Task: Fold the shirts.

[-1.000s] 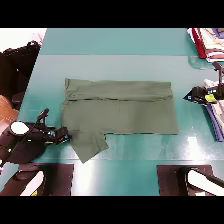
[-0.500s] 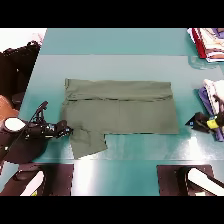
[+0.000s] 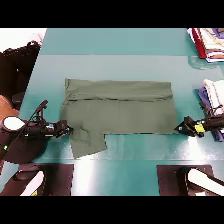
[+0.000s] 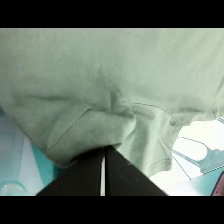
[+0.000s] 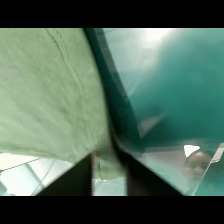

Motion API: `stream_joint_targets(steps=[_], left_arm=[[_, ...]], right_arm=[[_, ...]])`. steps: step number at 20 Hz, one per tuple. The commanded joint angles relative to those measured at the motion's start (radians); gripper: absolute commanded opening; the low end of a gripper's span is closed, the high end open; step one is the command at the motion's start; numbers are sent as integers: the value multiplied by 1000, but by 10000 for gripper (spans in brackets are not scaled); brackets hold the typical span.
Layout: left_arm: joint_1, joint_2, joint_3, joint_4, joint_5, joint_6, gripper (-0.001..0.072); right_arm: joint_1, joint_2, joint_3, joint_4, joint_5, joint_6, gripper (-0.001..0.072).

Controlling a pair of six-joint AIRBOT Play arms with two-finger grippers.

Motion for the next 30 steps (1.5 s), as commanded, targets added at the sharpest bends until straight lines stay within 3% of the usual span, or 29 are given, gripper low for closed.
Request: stream_joint_targets(steps=[1, 2, 3, 6, 9, 14, 17, 19, 25, 30], left_arm=[[0, 1, 2, 1, -17, 1, 27], [0, 1, 5, 10, -35, 0, 26], [0, 1, 16, 31, -64, 0, 26], [0, 21, 84, 118, -174, -11, 25], [0, 156, 111, 166, -251, -75, 25], [0, 357, 114, 87, -601, -214, 27], [0, 360, 167, 64, -496, -227, 26], [0, 303, 217, 64, -366, -180, 26], [0, -92, 369, 64, -125, -24, 26], [0, -402, 544, 58, -21, 0, 27]], right_arm=[[42, -8, -6, 5, -21, -24, 130], [42, -3, -6, 5, -15, -35, 34], [41, 13, -6, -5, -12, -43, 15], [15, 125, -6, -74, 9, -45, 14], [-24, 261, -6, -167, 110, -45, 14], [-62, 472, 2, -299, 233, -44, 14], [7, 462, 77, -282, 225, -18, 14], [87, 391, 159, -282, 186, -8, 14], [247, 64, 438, -281, 97, 23, 14], [278, -180, 647, -278, 105, 49, 14]])
